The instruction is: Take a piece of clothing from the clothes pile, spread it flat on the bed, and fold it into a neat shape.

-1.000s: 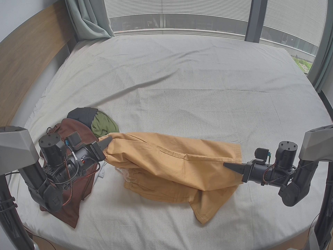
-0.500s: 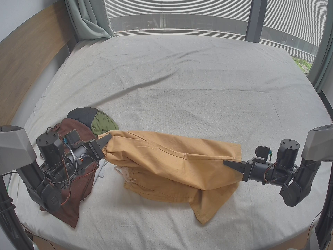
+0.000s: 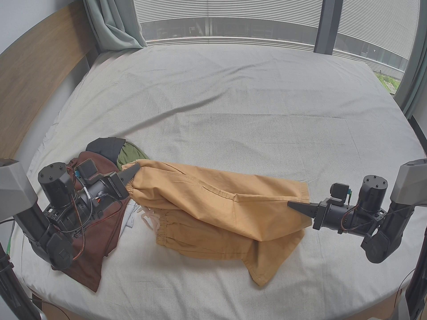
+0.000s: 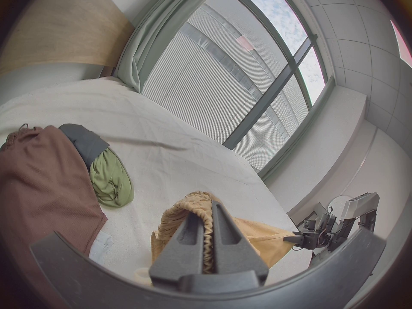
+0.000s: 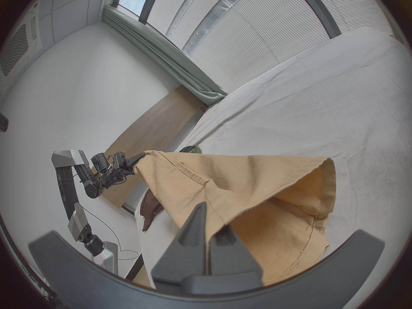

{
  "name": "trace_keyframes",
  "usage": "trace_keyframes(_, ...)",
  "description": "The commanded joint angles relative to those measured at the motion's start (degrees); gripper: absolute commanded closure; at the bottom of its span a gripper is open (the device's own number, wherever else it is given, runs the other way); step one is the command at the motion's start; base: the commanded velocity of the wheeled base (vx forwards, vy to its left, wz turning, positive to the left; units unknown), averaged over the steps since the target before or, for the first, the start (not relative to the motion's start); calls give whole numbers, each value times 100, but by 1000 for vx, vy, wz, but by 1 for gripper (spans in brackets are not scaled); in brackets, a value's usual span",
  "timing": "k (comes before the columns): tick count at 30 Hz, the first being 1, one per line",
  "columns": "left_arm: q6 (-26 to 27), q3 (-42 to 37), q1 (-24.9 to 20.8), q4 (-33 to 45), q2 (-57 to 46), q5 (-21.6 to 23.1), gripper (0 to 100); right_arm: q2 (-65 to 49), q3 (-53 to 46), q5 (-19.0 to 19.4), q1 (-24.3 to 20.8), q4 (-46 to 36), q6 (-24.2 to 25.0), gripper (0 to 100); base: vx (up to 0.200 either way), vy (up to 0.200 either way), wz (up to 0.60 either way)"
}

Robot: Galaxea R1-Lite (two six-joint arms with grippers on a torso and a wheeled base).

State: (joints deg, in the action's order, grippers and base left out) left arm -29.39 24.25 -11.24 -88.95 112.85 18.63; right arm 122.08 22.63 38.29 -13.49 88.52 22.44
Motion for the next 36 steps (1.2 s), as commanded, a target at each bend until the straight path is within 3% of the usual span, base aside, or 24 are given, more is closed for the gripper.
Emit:
trace_keyframes(1, 83, -8, 52, -17, -114, 1, 100, -35, 14, 3, 5, 8, -3, 100, 0, 0, 0)
trace_keyframes(36, 487, 194, 368, -17, -422, 370, 100, -1265, 313, -6, -39, -10, 41, 100, 0, 0, 0)
